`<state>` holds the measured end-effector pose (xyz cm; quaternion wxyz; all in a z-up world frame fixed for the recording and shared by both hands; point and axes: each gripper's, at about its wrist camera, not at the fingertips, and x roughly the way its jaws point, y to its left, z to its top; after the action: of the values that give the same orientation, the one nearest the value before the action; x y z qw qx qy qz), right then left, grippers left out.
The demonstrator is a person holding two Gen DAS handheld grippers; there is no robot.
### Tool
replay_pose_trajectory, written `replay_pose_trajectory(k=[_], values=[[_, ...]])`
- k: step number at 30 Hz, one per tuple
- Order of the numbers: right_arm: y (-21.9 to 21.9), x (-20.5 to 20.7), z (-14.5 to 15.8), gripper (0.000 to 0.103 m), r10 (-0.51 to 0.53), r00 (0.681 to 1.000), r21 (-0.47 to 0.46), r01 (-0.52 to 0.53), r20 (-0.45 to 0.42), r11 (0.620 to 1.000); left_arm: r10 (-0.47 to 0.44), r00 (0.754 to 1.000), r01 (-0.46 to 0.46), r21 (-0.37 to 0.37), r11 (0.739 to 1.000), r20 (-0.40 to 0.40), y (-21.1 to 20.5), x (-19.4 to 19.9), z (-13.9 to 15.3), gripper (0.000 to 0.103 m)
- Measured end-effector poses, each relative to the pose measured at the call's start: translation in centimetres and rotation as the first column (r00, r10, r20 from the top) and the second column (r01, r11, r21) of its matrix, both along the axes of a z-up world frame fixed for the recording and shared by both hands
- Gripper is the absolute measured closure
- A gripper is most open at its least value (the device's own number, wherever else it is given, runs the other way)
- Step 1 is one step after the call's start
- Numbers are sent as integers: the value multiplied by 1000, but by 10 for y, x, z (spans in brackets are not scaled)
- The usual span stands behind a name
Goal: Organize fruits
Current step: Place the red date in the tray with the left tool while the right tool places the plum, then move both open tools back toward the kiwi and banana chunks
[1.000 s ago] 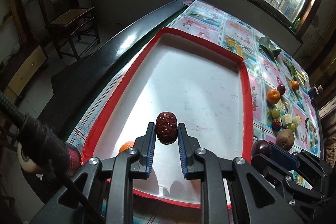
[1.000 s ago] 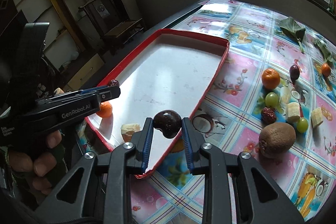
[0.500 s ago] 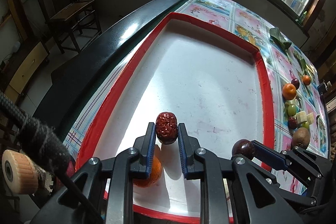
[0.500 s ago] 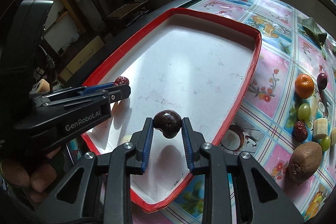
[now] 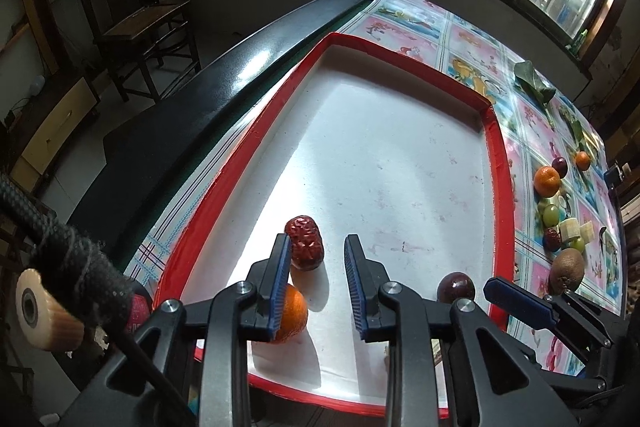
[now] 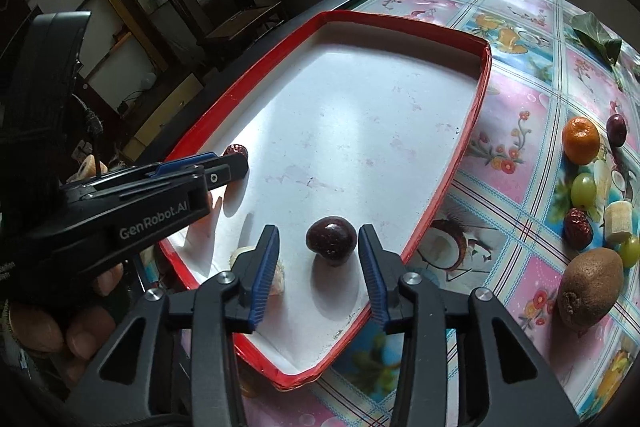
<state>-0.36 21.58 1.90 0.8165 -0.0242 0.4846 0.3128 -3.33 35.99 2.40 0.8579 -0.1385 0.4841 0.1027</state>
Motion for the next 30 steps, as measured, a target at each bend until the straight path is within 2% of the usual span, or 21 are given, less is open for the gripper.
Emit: replay_pose_trajectory(k=[6, 12, 13, 16, 17, 24, 25, 26, 30], values=[[-28, -16, 14, 60, -42, 999, 48, 42, 19, 998, -13, 1000, 13, -10, 1000, 25, -10, -7, 11, 76], [-66, -29, 20, 60, -119, 992, 56, 117, 40, 992, -64, 997, 66, -41, 997, 48, -32, -12, 19, 72], [-74, -30, 19, 58, -135, 990, 54, 132, 45, 990, -74, 996, 76, -44, 996, 51, -36, -13, 20, 71], [-98, -36, 18, 44, -196, 979, 43, 193, 63, 980, -113, 992, 116, -57, 992, 57, -52, -14, 22, 66], [-108, -37, 17, 40, -220, 973, 43, 217, 68, 975, -123, 991, 127, -63, 990, 59, -57, -15, 23, 66], [-172, -51, 11, 37, -367, 925, 18, 367, 98, 930, -209, 976, 213, -84, 973, 62, -100, -17, 25, 54], [-177, -53, 12, 33, -385, 916, 8, 387, 109, 922, -221, 973, 225, -85, 971, 61, -107, -17, 24, 51], [-184, -55, 12, 29, -408, 905, -1, 411, 124, 912, -229, 972, 234, -88, 968, 59, -112, -17, 24, 50], [-211, -69, 22, 28, -492, 845, 21, 499, 210, 867, -276, 960, 279, -89, 956, 44, -134, -19, 20, 50]])
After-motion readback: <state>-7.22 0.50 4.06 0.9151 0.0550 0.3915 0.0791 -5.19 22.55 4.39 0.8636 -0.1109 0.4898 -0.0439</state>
